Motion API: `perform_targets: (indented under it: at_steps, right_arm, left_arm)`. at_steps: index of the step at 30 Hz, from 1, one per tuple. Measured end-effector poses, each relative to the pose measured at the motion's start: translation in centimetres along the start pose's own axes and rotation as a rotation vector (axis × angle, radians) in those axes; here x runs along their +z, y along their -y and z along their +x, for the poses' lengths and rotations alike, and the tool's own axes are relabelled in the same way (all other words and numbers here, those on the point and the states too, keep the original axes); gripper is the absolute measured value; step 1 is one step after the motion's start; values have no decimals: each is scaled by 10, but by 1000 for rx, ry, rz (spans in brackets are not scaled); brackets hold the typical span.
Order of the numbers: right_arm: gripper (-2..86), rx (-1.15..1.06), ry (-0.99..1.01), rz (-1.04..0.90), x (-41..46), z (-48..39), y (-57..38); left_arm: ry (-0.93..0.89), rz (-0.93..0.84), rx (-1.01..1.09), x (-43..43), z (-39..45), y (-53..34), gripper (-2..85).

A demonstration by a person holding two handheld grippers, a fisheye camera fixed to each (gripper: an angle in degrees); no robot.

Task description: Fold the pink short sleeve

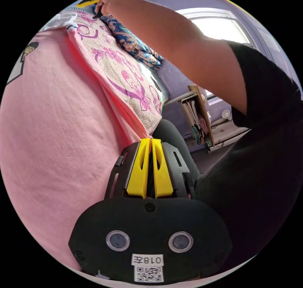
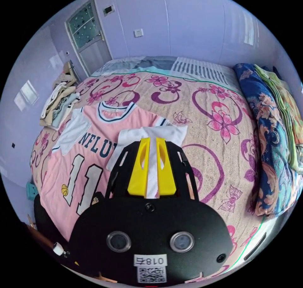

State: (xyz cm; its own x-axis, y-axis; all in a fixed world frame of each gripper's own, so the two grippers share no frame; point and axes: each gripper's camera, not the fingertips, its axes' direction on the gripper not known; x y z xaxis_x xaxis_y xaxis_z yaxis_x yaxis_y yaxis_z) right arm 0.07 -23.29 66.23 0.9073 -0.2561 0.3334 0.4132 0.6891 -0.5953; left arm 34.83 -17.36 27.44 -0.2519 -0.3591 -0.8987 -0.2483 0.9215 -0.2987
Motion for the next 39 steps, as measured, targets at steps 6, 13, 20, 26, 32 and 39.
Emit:
perform_targets:
  at_steps: [6, 13, 20, 26, 32, 39]
  right_arm:
    - [21, -6, -154, -286, 61, 14, 54]
    - [72, 285, 228, 27, 11, 53, 33]
    - [112, -291, 79, 27, -13, -76, 34]
    - [103, -606, -262, -335, 40, -147, 60]
    - [13, -393, -269, -233, 34, -126, 59]
    - [56, -8, 171, 168, -5, -62, 11]
  left_arm:
    - [-15, -11, -12, 5, -10, 5, -9]
    - [-46, -13, -8, 12, -18, 12, -9]
    - [-49, -11, 0, 17, -21, 14, -9]
    - [-40, 4, 5, 8, -24, 12, -9]
    - [-61, 20, 6, 6, -31, 10, -9]
    - [-57, -3, 16, 13, -34, 6, -9]
